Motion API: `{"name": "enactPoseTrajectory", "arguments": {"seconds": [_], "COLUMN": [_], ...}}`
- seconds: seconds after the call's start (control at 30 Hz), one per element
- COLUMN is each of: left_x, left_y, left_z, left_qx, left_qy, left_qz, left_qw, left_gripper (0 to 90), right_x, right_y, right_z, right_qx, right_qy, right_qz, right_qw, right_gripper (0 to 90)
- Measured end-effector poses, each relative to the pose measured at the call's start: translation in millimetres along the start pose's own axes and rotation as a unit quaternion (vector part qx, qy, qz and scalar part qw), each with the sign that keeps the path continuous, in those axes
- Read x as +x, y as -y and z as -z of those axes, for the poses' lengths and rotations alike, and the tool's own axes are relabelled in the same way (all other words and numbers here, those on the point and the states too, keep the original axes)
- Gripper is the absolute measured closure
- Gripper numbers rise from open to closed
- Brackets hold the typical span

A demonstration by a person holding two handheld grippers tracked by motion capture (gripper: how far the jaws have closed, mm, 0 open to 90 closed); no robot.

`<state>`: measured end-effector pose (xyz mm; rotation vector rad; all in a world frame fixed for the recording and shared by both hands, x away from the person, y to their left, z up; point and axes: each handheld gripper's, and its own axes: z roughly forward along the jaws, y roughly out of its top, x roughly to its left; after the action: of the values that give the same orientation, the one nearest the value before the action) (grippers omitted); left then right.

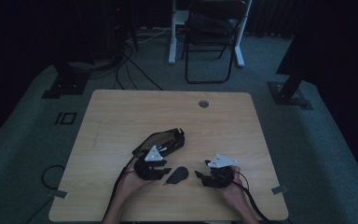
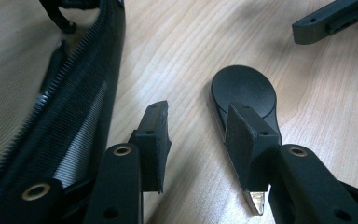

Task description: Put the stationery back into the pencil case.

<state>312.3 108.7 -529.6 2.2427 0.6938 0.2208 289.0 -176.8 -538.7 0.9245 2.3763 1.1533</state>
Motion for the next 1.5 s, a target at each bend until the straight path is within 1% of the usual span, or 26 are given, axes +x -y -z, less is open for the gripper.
{"name": "enactPoseTrajectory", "arguments": {"seconds": [0.13, 0.27, 0.33, 0.4, 0.5, 0.67, 0.73, 0.8, 0.93, 1.0, 1.07, 1.17, 1.27, 1.3, 1.4, 1.5], "left_x": [-0.9, -2.7, -3.8, -5.7, -8.6, -10.5, -12.5, -14.5, -16.2, -17.4, -17.6, -19.0, -20.7, -21.9, -24.2, -25.5], "left_y": [2.0, 4.3, 6.0, 7.8, 10.5, 14.4, 14.8, 14.2, 12.4, 11.3, 10.7, 9.9, 8.0, 6.8, 3.8, 0.4], "left_z": [-4.6, -7.2, -8.4, -9.7, -10.2, -12.8, -13.9, -14.8, -17.5, -19.0, -20.0, -22.4, -24.4, -26.0, -29.3, -31.7], "left_qx": [0.004, 0.012, 0.015, 0.021, 0.029, 0.033, 0.032, 0.033, 0.031, 0.031, 0.030, 0.027, 0.030, 0.032, 0.032, 0.029], "left_qy": [0.001, 0.000, 0.000, 0.000, -0.002, -0.003, -0.003, -0.009, -0.005, -0.006, -0.001, -0.001, -0.004, -0.005, -0.008, -0.011], "left_qz": [0.000, -0.005, -0.006, -0.011, -0.022, -0.018, -0.020, -0.023, -0.016, -0.016, -0.012, -0.009, -0.013, -0.016, -0.023, -0.027], "left_qw": [1.0000, 0.9999, 0.9999, 0.9997, 0.9994, 0.9993, 0.9993, 0.9992, 0.9994, 0.9994, 0.9995, 0.9996, 0.9994, 0.9993, 0.9992, 0.9991], "left_gripper": [60.2, 60.7, 60.7, 60.6, 59.4, 58.3, 56.3, 55.2, 51.5, 48.7, 45.4, 38.2, 33.5, 33.5, 29.2, 28.5], "right_x": [4.0, 10.3, 13.6, 17.3, 22.3, 23.1, 22.3, 21.2, 18.9, 17.7, 15.9, 14.6, 15.2, 15.9, 19.2, 20.4], "right_y": [-1.5, -2.8, -3.4, -3.8, -4.9, -5.8, -6.1, -6.7, -7.8, -8.2, -8.6, -10.3, -11.4, -11.5, -11.3, -11.2], "right_z": [-2.6, -5.6, -8.6, -12.8, -18.3, -24.3, -27.2, -30.3, -36.1, -38.5, -39.3, -34.6, -31.6, -30.7, -27.8, -24.4], "right_qx": [-0.001, 0.001, 0.003, 0.008, 0.016, 0.023, 0.028, 0.031, 0.036, 0.037, 0.037, 0.029, 0.024, 0.023, 0.023, 0.019], "right_qy": [-0.008, -0.016, -0.020, -0.022, -0.018, -0.011, -0.005, -0.001, 0.005, 0.008, 0.011, 0.014, 0.011, 0.010, 0.005, -0.001], "right_qz": [0.003, 0.007, 0.014, 0.019, 0.031, 0.037, 0.039, 0.041, 0.039, 0.035, 0.033, 0.029, 0.028, 0.029, 0.033, 0.039], "right_qw": [1.0000, 0.9999, 0.9997, 0.9995, 0.9992, 0.9990, 0.9988, 0.9987, 0.9986, 0.9987, 0.9987, 0.9990, 0.9993, 0.9993, 0.9992, 0.9991], "right_gripper": [37.1, 37.0, 37.1, 37.0, 36.4, 36.5, 36.5, 36.8, 37.1, 37.1, 37.1, 37.0, 35.8, 35.5, 33.7, 32.0]}}
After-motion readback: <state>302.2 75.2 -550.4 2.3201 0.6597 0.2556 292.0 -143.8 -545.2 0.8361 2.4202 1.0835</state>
